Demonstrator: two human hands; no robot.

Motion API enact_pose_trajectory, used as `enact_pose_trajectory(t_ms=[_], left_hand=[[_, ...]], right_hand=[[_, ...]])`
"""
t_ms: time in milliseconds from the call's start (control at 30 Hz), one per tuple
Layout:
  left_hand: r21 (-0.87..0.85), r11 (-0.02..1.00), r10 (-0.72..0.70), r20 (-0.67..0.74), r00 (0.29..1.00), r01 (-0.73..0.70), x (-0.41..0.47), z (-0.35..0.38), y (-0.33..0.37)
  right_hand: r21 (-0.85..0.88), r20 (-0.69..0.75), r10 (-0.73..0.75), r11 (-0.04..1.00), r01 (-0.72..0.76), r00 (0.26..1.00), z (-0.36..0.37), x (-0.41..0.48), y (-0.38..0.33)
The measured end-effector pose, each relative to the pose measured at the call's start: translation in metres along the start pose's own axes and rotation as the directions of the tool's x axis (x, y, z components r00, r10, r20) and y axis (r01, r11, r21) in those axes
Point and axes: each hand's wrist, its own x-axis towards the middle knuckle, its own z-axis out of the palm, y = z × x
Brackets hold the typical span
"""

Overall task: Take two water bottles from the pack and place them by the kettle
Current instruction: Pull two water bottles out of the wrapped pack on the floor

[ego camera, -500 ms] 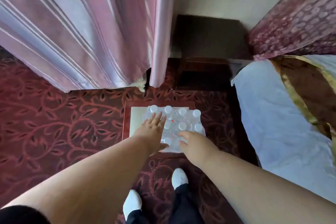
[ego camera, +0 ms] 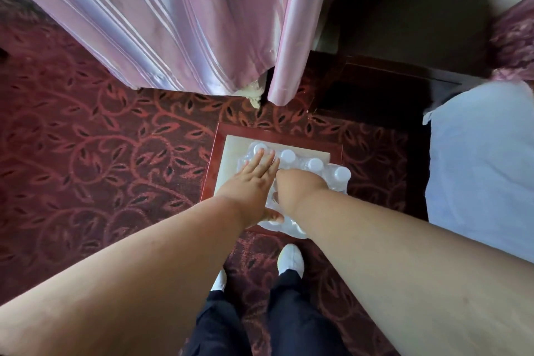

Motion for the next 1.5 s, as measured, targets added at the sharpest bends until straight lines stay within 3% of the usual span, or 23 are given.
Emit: enact_pose_trajectory(t_ms=[133, 333, 433, 633, 767, 933, 1033, 1133, 1333, 1500], left_hand=[[-0.023, 1.0, -0.008, 0.01, 1.0, 0.008, -0.003, -0.008, 0.002], [-0.087, 0.993, -0.073, 0.036, 0.997, 0.076, -0.015, -0.025, 0.017], [-0.129, 0.99, -0.054, 0.058, 0.997, 0.062, -0.026, -0.045, 0.022], [-0.307, 0.944, 0.083, -0.14, 0.987, -0.123, -0.049, -0.095, 0.043], [-0.503, 0.845, 0.091, -0.198, 0.976, -0.181, -0.073, -0.121, 0.063], [-0.637, 0.749, -0.034, -0.313, 0.949, -0.183, -0.095, -0.127, 0.075], [-0.693, 0.707, -0.082, -0.274, 0.958, -0.138, -0.093, -0.121, 0.07], [-0.774, 0.633, -0.199, -0.162, 0.967, 0.0, -0.086, -0.107, 0.062], [-0.825, 0.513, -0.372, 0.035, 0.927, 0.237, -0.046, -0.079, 0.046], [-0.785, 0.508, -0.446, 0.111, 0.888, 0.353, -0.024, -0.053, 0.043]], right_hand=[[0.003, -0.111, -0.012, 1.0, 0.012, 0.994, 0.008, -0.01, 0.003], [0.211, -0.254, 0.019, 0.977, 0.036, 0.967, -0.005, -0.071, 0.015], [0.195, -0.335, 0.021, 0.98, 0.048, 0.942, -0.025, -0.114, 0.012], [0.313, -0.455, 0.055, 0.944, 0.102, 0.889, -0.072, -0.203, 0.003], [0.471, -0.531, 0.093, 0.858, 0.203, 0.842, -0.088, -0.23, 0.011], [0.627, -0.564, 0.174, 0.727, 0.281, 0.807, -0.095, -0.218, 0.012], [0.726, -0.534, 0.25, 0.625, 0.286, 0.808, -0.087, -0.194, 0.009], [0.831, -0.418, 0.331, 0.515, 0.209, 0.846, -0.068, -0.163, 0.014], [0.733, -0.194, 0.364, 0.671, -0.112, 0.911, 0.001, -0.098, 0.056], [0.568, -0.165, 0.254, 0.815, -0.118, 0.953, 0.026, -0.07, 0.058]])
